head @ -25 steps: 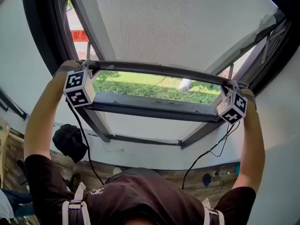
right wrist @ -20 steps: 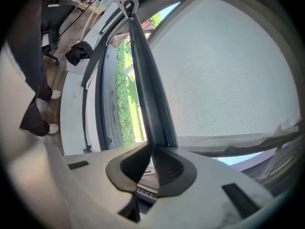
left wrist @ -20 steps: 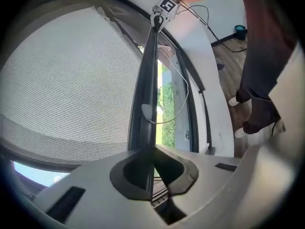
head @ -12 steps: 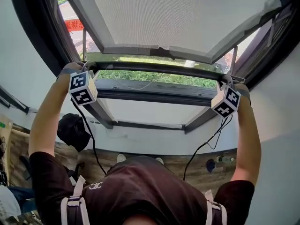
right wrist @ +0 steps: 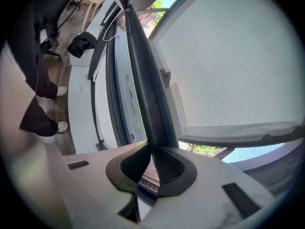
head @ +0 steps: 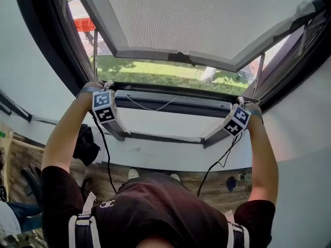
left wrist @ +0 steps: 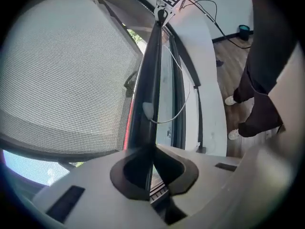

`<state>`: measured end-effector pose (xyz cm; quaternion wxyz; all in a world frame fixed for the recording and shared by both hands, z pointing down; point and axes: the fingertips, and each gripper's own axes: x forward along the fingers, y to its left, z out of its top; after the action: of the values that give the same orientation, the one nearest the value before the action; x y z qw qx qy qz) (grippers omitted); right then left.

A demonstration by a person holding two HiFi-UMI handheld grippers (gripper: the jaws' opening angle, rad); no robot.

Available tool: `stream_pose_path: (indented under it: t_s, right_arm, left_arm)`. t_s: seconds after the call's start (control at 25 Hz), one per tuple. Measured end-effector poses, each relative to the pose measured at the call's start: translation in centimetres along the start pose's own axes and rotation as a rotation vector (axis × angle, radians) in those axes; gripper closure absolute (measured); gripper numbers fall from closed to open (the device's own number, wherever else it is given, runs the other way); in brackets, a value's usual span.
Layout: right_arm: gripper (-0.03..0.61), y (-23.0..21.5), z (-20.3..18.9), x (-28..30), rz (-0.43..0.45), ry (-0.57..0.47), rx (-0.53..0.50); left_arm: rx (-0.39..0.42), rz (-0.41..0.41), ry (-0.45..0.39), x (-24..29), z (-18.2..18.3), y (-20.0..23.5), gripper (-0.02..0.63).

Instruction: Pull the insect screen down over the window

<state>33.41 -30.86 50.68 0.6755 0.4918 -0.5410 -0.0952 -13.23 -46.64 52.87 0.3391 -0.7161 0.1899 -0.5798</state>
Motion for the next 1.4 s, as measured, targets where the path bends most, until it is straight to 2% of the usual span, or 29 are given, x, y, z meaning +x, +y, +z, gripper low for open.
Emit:
stream_pose_path:
  t_s: [0.32,0.56,0.68,0.8,1.2,1.4]
  right_arm:
    - [0.543,5.6,-0.8,4.5,0.040,0.079,-0.049]
    - [0.543,10.1,-1.7,8.2,0.062,0.117,-0.038]
    - [0.543,11.6,-2.0,9.1,0.054,0.125,-0.045]
    - [0.543,11.2,-1.8,9.2,0.063,0.114,-0.050]
    - [0.541,11.7,-2.2,8.2,0.043,0.169,-0.034]
    - [0.541,11.8,-2.2,8.2,0.058,0.167,-0.040]
  left_arm:
    - [-0.011,-0.083,0.039,5.0,-0.7,-5.0,0.581]
    - [-0.083,-0.169,0.080,8.9,-0.9,-9.6,0.578]
    - [-0.068,-0.162,0.086,10.1,-1.0,-11.0,0.580]
    - [-0.078,-0.161,0.082,10.0,-1.3,-10.7,0.578]
    - [-0.108,-0.053,0.083,10.2,-1.4,-10.6,0.575]
    - [-0.089,-0.071,0.096,10.2,-1.5,-10.7,0.577]
